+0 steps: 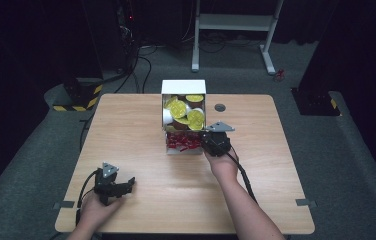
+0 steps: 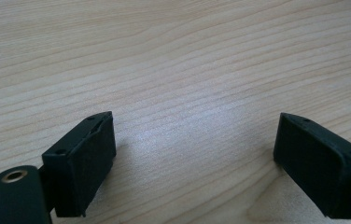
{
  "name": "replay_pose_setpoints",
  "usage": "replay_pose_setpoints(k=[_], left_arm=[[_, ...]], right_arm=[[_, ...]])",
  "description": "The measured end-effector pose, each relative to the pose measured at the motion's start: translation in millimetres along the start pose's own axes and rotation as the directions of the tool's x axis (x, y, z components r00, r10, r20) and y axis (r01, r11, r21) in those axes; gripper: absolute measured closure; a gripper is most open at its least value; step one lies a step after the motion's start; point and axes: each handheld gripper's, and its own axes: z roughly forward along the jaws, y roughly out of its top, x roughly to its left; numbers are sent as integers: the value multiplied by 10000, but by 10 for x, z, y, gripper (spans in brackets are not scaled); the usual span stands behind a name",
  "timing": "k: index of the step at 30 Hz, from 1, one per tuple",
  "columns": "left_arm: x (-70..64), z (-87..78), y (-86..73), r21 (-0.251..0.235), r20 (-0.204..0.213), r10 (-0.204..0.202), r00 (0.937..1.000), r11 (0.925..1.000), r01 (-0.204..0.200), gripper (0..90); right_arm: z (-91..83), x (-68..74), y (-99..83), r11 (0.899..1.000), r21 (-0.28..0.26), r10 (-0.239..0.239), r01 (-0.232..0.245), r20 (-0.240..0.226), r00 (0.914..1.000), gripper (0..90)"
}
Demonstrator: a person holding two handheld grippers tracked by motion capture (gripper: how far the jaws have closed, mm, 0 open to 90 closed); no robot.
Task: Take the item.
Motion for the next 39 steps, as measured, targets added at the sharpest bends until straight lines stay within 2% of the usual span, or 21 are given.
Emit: replay_pose_setpoints(k=[11, 15, 24, 31, 39], left_arm=[[1, 0, 0, 2, -3, 17, 10000, 10000, -17, 133], [-1, -2, -1, 40, 18, -3, 10000, 10000, 3, 133], [-1, -2, -1, 39, 20, -1, 10000, 10000, 1, 133], [-1, -2, 0, 37, 16, -1, 10000, 10000, 1, 133], [3, -2, 3, 31, 60, 112, 9999, 9999, -112, 133]], right_arm=[[-15, 10, -23, 10000, 6, 38, -38, -201, 9998, 830], [-20, 32, -33, 9995, -84, -310, 309, -70, 9995, 862], [-123, 18, -119, 9994, -327, 97, -107, -312, 9995, 870], [-235, 49, -166, 9982, -563, 192, -214, -389, 9991, 871], [-390, 110, -237, 9951, -952, -288, 270, -172, 9994, 872]])
